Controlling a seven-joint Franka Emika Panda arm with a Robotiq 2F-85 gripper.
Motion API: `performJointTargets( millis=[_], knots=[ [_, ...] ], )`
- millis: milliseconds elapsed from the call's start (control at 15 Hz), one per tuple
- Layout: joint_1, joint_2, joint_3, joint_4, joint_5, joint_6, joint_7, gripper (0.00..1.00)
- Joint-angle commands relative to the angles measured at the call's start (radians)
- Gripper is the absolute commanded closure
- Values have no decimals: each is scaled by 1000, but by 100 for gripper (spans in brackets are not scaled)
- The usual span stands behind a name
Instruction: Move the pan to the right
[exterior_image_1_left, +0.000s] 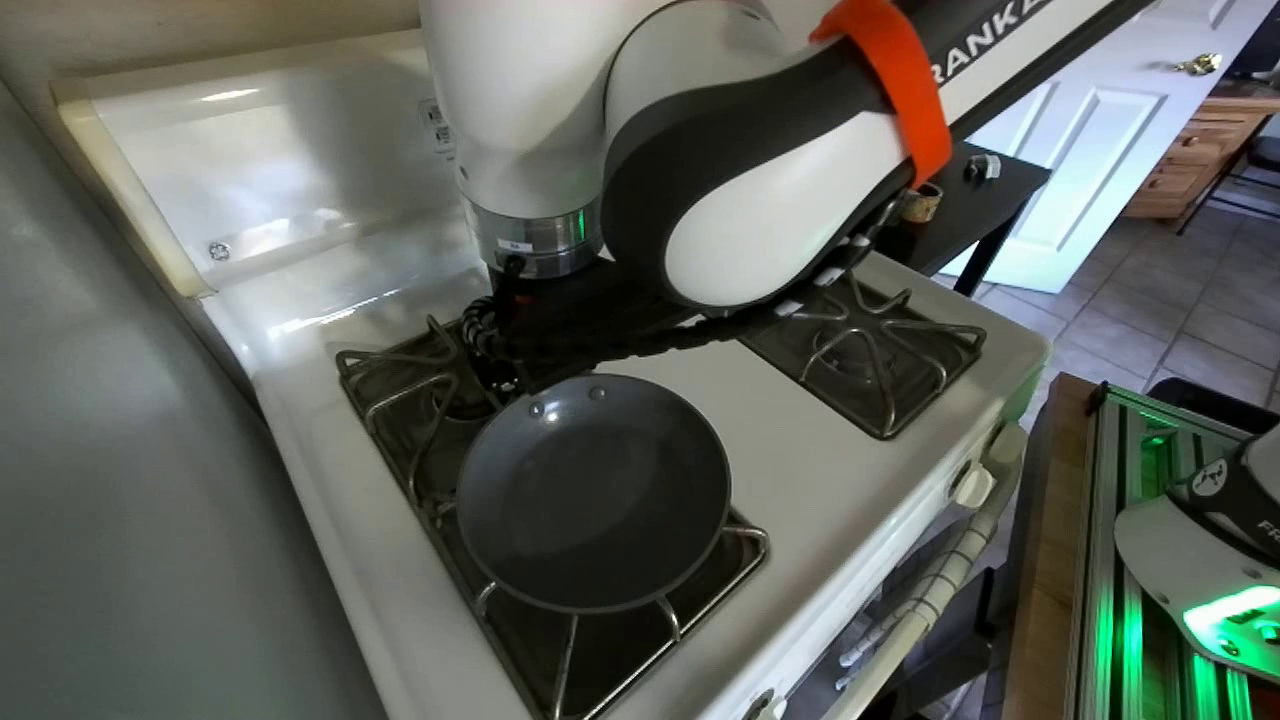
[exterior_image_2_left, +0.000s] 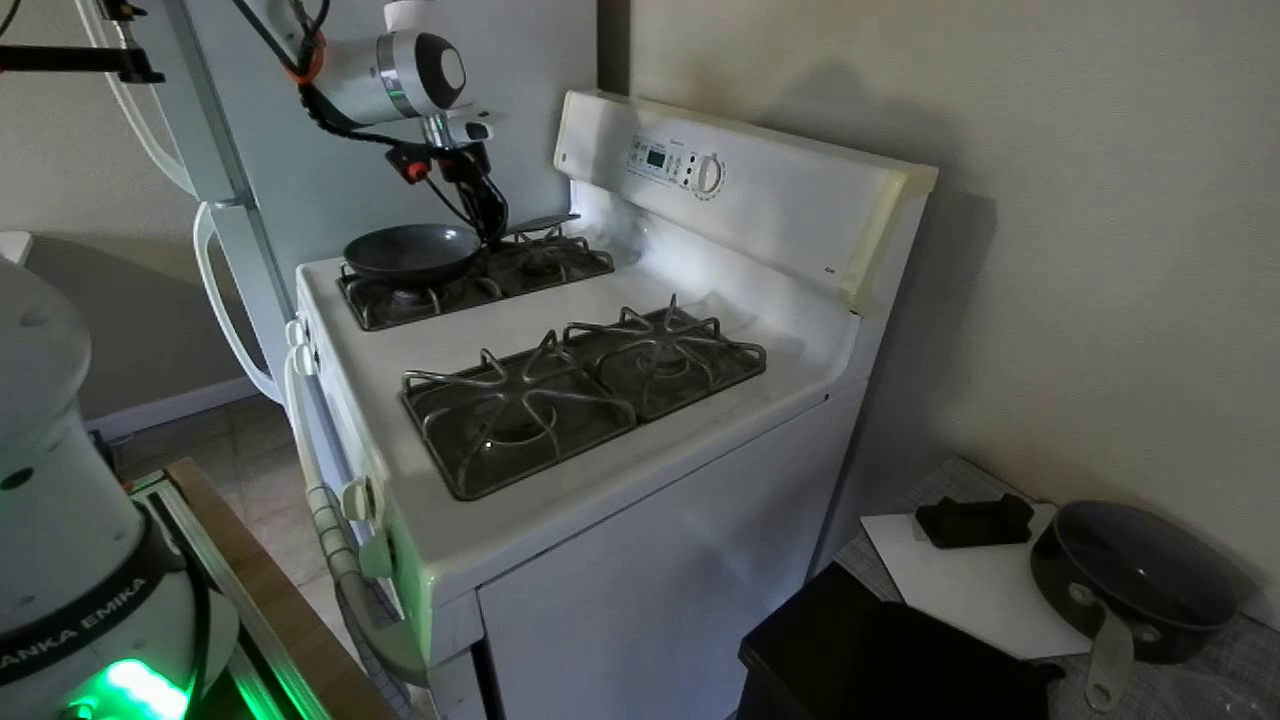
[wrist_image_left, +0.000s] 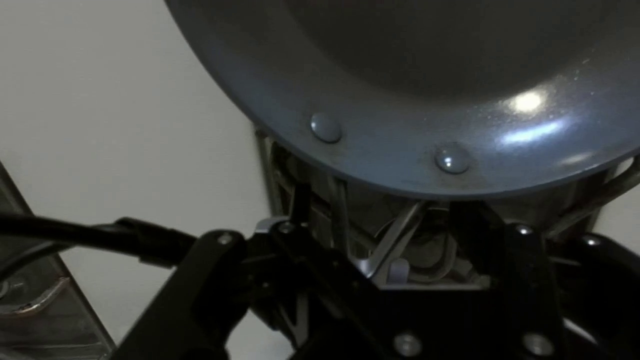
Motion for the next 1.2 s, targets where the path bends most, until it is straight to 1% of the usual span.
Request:
performJointTargets(
  millis=[0,133,200,267,333,400,467,933,1133],
  knots=[
    [29,19,-20,22,4,-23,73,37],
    [31,19,-21,23,3,-26,80,41],
    [32,19,-21,23,1,-24,83,59],
    [33,20,-22,25,0,-28,85,57],
    [34,21,-22,27,0,-28,87,64],
    [35,21,-24,28,0,-30,92,76],
    [37,21,-26,29,-5,-28,101,84],
    [41,26,-36,41,-8,-36,121,89],
    [35,12,-42,26,-2,-38,132,90]
  ],
)
